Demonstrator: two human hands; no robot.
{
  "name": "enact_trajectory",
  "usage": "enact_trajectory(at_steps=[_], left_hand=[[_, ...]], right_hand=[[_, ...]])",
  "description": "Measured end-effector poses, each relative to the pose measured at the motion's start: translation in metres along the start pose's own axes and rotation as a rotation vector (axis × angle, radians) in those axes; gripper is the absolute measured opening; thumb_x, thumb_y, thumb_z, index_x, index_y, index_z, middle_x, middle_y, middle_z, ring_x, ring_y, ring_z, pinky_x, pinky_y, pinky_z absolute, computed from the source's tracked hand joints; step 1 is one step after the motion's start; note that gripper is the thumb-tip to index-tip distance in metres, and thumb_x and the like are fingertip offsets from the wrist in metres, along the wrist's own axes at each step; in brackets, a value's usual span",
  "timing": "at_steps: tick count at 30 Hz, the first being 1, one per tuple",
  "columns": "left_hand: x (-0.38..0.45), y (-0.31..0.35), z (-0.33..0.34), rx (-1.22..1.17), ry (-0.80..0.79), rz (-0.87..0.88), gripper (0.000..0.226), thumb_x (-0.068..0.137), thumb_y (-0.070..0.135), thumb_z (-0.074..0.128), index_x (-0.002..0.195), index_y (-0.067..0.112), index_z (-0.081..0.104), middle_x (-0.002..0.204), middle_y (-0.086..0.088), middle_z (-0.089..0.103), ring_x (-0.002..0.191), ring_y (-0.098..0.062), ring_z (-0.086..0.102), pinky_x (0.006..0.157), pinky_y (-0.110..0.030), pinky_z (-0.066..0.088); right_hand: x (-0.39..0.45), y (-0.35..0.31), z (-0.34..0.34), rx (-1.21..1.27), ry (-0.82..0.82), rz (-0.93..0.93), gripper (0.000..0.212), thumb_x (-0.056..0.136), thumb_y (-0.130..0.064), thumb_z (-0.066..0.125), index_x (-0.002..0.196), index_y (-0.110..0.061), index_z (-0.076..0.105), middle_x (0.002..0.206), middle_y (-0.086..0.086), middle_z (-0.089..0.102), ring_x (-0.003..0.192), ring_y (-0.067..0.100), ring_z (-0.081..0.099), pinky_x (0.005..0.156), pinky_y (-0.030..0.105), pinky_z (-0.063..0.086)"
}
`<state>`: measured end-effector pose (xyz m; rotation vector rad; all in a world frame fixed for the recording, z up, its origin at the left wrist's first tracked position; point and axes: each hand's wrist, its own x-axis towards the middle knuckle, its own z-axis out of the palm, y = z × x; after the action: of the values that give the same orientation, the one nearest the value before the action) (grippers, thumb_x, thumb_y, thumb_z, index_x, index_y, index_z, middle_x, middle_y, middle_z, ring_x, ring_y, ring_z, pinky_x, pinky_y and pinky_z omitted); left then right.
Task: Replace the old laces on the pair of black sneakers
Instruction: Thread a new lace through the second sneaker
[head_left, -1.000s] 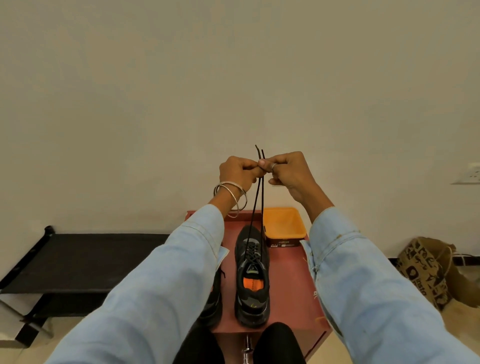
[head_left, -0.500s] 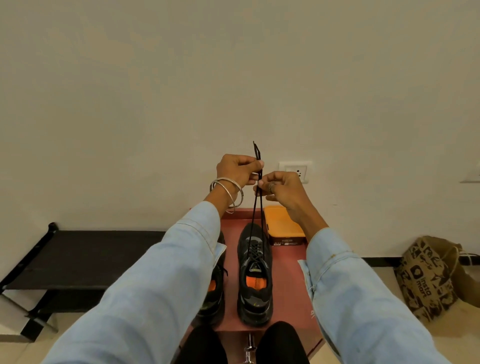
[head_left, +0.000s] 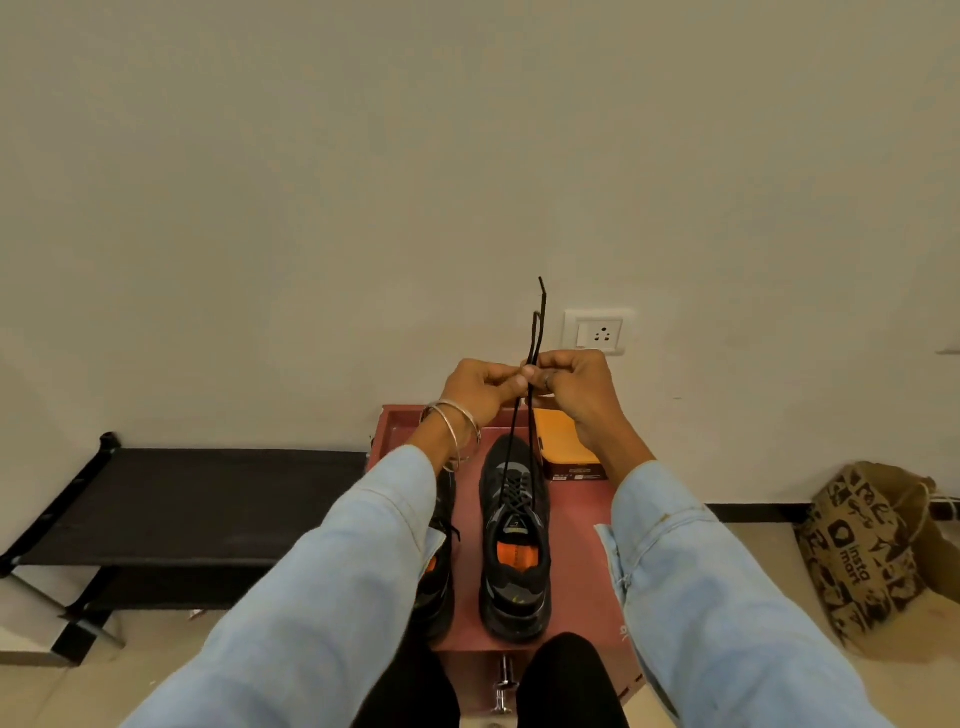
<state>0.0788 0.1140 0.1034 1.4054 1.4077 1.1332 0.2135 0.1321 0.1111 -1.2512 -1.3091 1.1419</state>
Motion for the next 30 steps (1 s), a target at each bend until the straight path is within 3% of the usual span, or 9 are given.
enact_trajectory(at_steps=[3,7,11,15,20,23,25,28,30], left_hand=[[-0.002,-0.010,0.008,-0.050,0.112,-0.035,0.026,0.080,0.007,0.073,0.106,0.006,0.071,0.094,-0.011,0.073,0.086,-0.016,0.069,0.088,-0.034,0.055],[-0.003,-0.008,0.014,-0.097,0.197,-0.069,0.021,0.075,-0.002,0.075,0.096,0.000,0.072,0.078,-0.010,0.071,0.059,-0.010,0.068,0.058,-0.017,0.056],[-0.005,-0.009,0.010,-0.275,0.302,-0.129,0.006,0.079,-0.001,0.071,0.077,0.004,0.071,0.074,-0.012,0.070,0.063,-0.023,0.069,0.063,-0.030,0.060],[-0.009,-0.009,0.008,-0.619,0.234,-0.200,0.007,0.085,0.000,0.065,0.081,0.007,0.067,0.077,-0.006,0.070,0.060,-0.017,0.068,0.059,-0.027,0.058],[-0.008,-0.014,0.011,-0.355,0.101,-0.040,0.009,0.084,-0.001,0.065,0.092,0.003,0.068,0.089,-0.008,0.070,0.061,-0.018,0.069,0.062,-0.028,0.059],[-0.006,-0.012,0.009,-0.271,0.061,-0.021,0.009,0.084,-0.002,0.065,0.089,0.004,0.067,0.084,-0.010,0.069,0.059,-0.016,0.069,0.057,-0.025,0.058],[-0.004,-0.011,0.008,-0.246,0.065,-0.006,0.009,0.082,-0.004,0.066,0.089,0.002,0.067,0.078,-0.010,0.069,0.058,-0.013,0.069,0.056,-0.022,0.056],[-0.001,-0.011,0.007,-0.026,0.160,0.040,0.014,0.078,-0.001,0.072,0.091,0.000,0.072,0.071,-0.009,0.069,0.051,-0.001,0.064,0.053,-0.014,0.052],[0.003,-0.013,0.004,0.097,0.215,0.072,0.013,0.075,0.004,0.076,0.088,0.007,0.075,0.075,-0.008,0.071,0.056,-0.002,0.062,0.064,-0.020,0.055]], right_hand=[[0.002,0.002,0.002,-0.032,0.008,-0.030,0.010,0.081,-0.002,0.073,0.091,-0.004,0.073,0.083,0.011,0.073,0.080,0.022,0.071,0.071,0.034,0.058],[0.003,0.005,0.004,-0.068,0.057,-0.029,0.013,0.078,-0.002,0.075,0.091,-0.003,0.073,0.082,0.011,0.073,0.077,0.023,0.071,0.071,0.034,0.059],[0.000,0.009,0.002,0.058,0.217,0.099,0.009,0.083,0.000,0.069,0.077,-0.005,0.069,0.076,0.014,0.071,0.059,0.019,0.066,0.061,0.031,0.057],[0.000,0.011,0.000,0.065,0.289,0.212,0.011,0.083,0.001,0.068,0.072,-0.001,0.068,0.069,0.015,0.069,0.050,0.018,0.059,0.055,0.029,0.053],[0.000,0.006,0.002,-0.189,0.041,0.175,0.019,0.081,0.004,0.065,0.069,-0.010,0.070,0.064,0.007,0.065,0.050,0.011,0.052,0.051,0.025,0.045],[0.000,0.003,0.001,-0.126,-0.067,0.190,0.015,0.085,0.009,0.060,0.085,-0.001,0.071,0.059,0.005,0.062,0.046,0.008,0.055,0.046,0.020,0.043],[-0.002,0.003,-0.002,-0.068,-0.094,0.204,0.015,0.086,0.011,0.058,0.088,0.001,0.069,0.055,0.003,0.062,0.043,0.006,0.056,0.046,0.019,0.045],[-0.001,0.006,-0.006,-0.051,-0.053,0.196,0.015,0.083,0.011,0.062,0.083,-0.003,0.068,0.065,0.009,0.066,0.052,0.013,0.058,0.053,0.024,0.050],[-0.001,0.008,-0.007,-0.049,0.000,0.209,0.013,0.082,0.009,0.064,0.084,-0.004,0.065,0.070,0.012,0.069,0.053,0.016,0.060,0.053,0.026,0.051]])
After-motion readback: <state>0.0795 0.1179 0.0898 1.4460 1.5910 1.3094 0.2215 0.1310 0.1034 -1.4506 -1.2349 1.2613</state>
